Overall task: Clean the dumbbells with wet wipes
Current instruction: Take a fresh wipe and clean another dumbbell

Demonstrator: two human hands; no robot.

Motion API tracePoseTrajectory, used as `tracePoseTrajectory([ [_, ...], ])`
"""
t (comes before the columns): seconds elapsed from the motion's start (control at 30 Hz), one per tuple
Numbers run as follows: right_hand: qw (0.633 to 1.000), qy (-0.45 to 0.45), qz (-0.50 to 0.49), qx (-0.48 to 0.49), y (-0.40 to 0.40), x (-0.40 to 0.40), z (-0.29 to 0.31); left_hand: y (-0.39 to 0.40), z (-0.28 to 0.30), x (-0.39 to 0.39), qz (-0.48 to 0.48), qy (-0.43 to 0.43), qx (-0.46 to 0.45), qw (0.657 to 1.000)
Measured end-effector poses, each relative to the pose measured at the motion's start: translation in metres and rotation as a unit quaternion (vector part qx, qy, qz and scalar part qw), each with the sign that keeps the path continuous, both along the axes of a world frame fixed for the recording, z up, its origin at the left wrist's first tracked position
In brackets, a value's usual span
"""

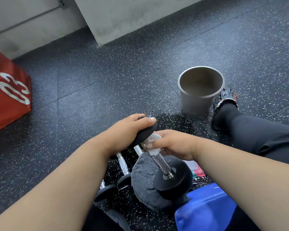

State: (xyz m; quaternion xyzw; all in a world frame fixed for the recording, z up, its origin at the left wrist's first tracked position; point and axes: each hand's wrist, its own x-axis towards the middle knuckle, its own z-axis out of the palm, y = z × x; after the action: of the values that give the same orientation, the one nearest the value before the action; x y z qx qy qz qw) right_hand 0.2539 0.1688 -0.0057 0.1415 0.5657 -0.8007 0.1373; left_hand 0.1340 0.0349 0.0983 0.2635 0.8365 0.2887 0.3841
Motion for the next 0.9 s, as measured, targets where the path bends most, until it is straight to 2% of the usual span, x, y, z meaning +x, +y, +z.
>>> tracePoseTrajectory([
  [0.1, 1.0, -0.014, 0.013, 0.003, 0.0, 0.001, -0.004, 0.0, -0.001, -0.001, 0.006, -0.009, 0.001, 1.0],
  [0.2, 0.997, -0.005, 0.037, 0.06, -0.019, 0.001, -0.005, -0.002, -0.003, -0.003, 0.0, 0.001, -0.003, 1.0],
  [0.37, 0.991, -0.005, -0.04, 0.13, -0.041, -0.005, -0.008, 0.0, -0.003, -0.003, -0.004, 0.014, -0.009, 1.0],
  [0.67, 0.992, -0.004, -0.032, 0.12, -0.034, -0.001, -0.008, 0.002, 0.002, 0.004, -0.022, 0.011, -0.011, 1.0],
  [0.9, 0.992, -0.036, 0.05, 0.115, -0.007, 0.006, -0.005, -0.002, 0.001, 0.001, -0.011, 0.022, -0.011, 1.0],
])
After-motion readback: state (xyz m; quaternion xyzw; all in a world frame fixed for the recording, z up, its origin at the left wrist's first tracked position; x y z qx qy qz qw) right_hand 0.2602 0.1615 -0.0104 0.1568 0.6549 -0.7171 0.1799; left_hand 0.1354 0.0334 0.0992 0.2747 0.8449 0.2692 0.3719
